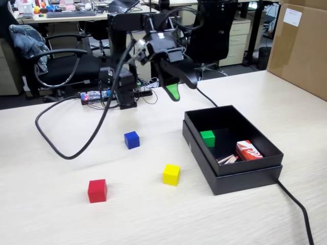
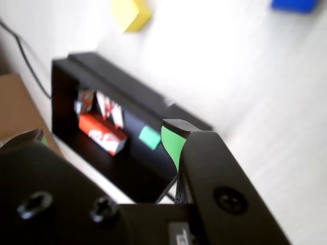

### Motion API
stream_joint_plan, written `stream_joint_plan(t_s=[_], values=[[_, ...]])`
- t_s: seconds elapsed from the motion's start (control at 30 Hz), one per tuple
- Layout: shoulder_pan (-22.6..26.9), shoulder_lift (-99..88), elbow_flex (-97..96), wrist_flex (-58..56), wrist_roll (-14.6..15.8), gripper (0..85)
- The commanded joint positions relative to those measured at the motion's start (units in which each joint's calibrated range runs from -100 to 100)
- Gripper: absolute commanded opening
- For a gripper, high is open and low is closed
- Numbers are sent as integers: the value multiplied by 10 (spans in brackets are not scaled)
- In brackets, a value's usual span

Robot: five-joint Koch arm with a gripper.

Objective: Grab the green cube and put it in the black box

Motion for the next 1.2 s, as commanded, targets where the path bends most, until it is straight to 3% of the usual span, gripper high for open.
stream_joint_plan(t_s=[0.0, 0.4, 0.7, 1.17], values=[[-20, -151, -48, 3, -10, 452], [-75, -492, -336, 9, 7, 483], [-91, -502, -482, 49, 17, 519], [-100, -502, -744, 244, -18, 520]])
